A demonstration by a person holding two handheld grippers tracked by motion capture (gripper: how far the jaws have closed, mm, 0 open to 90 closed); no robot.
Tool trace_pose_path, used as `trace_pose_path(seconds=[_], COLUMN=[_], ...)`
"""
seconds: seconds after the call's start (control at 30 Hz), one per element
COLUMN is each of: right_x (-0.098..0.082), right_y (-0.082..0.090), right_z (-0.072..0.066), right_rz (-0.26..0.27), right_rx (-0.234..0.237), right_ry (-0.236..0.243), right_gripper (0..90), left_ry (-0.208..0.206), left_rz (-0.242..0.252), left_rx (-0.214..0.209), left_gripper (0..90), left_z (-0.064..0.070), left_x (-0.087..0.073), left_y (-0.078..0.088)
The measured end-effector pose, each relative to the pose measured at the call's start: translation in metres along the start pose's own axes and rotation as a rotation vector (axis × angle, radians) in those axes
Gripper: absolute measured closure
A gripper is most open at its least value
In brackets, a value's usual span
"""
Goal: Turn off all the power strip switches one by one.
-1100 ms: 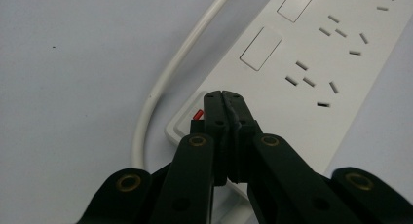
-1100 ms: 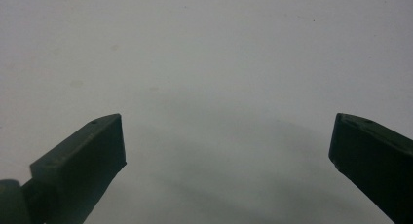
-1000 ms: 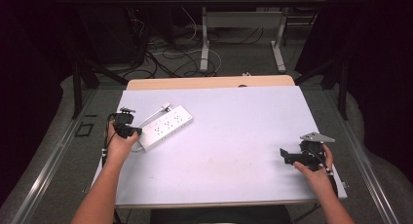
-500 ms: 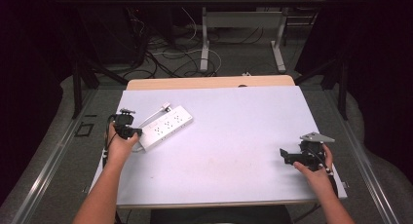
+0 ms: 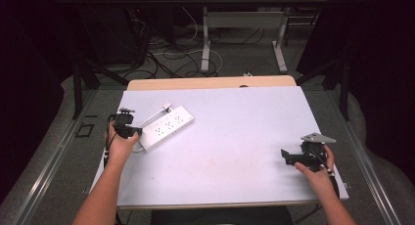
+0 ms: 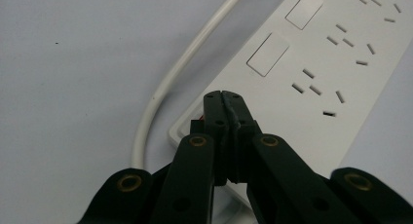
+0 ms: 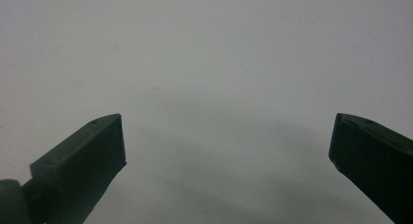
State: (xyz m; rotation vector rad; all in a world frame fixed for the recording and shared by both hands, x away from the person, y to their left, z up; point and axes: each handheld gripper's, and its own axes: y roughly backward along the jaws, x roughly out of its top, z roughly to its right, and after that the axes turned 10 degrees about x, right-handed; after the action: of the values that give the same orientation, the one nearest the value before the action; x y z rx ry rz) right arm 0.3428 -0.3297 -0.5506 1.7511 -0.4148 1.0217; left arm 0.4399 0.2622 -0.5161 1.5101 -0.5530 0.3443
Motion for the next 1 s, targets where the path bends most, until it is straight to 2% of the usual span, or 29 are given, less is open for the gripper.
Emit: trace_pose_path(seconds=[0.2, 0.27, 0.33, 0.4, 0.53, 0.57, 0.67, 0.7, 1.0], right_x=[0.0, 0.0, 0.0, 0.0, 0.0, 0.0, 0.0, 0.0, 0.0], right_y=[0.0, 0.0, 0.0, 0.0, -0.001, 0.0, 0.0, 0.0, 0.0], right_z=[0.0, 0.0, -0.001, -0.001, -0.001, -0.001, -0.001, -0.001, 0.0], right_rz=[0.0, 0.001, 0.0, -0.002, -0.002, -0.002, 0.0, 0.0, 0.004], right_rx=[0.0, 0.0, 0.001, -0.001, -0.003, -0.002, 0.001, 0.001, 0.0], right_ry=[0.0, 0.001, -0.002, 0.0, 0.004, -0.001, -0.002, -0.003, 0.0], right_gripper=[0.0, 0.0, 0.0, 0.0, 0.0, 0.0, 0.0, 0.0, 0.0], left_ry=[0.011, 0.023, 0.016, 0.023, 0.008, 0.015, 0.0, 0.005, -0.013], left_rz=[-0.002, 0.016, 0.003, 0.024, 0.027, 0.051, 0.038, 0.057, 0.061], left_rx=[-0.015, -0.014, -0.021, -0.01, -0.019, -0.011, -0.02, -0.015, -0.019], left_gripper=[90.0, 90.0, 90.0, 90.0, 90.0, 90.0, 90.0, 90.0, 90.0], left_z=[-0.002, -0.002, -0.002, 0.0, 0.002, 0.004, 0.006, 0.008, 0.019], left_x=[0.003, 0.003, 0.004, 0.006, 0.013, 0.014, 0.02, 0.021, 0.034], left_y=[0.003, 0.003, 0.005, 0.005, 0.012, 0.012, 0.016, 0.016, 0.02])
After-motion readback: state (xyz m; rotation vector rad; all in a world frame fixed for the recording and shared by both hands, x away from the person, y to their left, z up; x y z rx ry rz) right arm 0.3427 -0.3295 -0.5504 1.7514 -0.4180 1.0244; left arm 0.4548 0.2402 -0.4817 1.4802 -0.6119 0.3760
